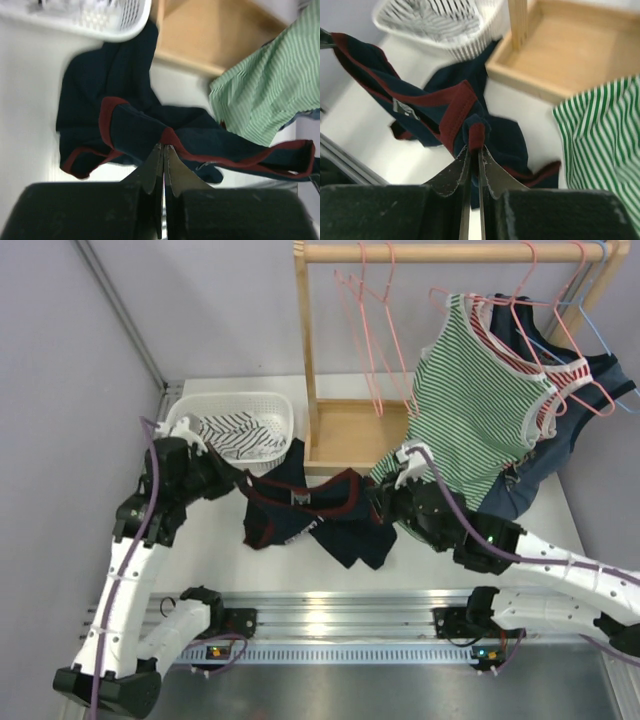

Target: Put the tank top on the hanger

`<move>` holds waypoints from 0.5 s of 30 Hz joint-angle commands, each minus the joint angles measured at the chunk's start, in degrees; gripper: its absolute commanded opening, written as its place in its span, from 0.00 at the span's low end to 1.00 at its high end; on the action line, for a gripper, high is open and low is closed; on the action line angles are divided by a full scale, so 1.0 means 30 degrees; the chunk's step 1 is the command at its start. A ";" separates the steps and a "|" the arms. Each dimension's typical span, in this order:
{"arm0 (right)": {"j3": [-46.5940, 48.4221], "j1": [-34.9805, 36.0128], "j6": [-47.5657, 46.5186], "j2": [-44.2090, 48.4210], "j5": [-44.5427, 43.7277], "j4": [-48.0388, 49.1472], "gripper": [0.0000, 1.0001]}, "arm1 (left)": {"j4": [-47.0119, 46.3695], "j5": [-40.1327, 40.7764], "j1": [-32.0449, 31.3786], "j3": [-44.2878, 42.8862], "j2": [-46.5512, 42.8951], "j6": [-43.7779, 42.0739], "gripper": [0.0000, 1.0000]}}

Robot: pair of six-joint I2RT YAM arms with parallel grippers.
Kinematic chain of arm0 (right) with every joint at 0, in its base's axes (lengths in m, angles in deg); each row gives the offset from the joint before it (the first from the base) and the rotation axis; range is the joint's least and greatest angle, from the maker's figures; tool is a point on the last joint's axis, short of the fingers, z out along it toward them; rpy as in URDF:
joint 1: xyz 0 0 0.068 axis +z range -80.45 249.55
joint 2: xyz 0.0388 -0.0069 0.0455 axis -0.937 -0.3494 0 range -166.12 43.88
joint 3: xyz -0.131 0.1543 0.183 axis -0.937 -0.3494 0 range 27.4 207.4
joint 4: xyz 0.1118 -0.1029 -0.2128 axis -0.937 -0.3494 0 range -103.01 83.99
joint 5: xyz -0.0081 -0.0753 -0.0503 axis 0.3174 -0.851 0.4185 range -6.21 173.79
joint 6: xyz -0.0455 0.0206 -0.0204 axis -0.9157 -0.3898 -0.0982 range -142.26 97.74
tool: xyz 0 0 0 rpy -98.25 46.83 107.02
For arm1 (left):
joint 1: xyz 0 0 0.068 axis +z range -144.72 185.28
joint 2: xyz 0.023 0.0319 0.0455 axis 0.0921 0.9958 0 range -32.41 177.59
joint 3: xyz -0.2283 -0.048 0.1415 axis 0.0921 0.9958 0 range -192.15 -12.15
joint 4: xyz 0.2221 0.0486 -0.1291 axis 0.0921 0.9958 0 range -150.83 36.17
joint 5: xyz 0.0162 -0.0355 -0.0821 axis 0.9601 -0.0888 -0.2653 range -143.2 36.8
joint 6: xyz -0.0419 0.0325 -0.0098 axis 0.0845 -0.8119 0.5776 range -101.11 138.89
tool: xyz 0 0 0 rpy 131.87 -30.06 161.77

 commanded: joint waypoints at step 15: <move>-0.9579 -0.4000 0.6207 0.0723 0.2356 0.3403 0.08 | -0.8625 0.5602 -1.0056 0.8883 0.3881 0.5881 0.00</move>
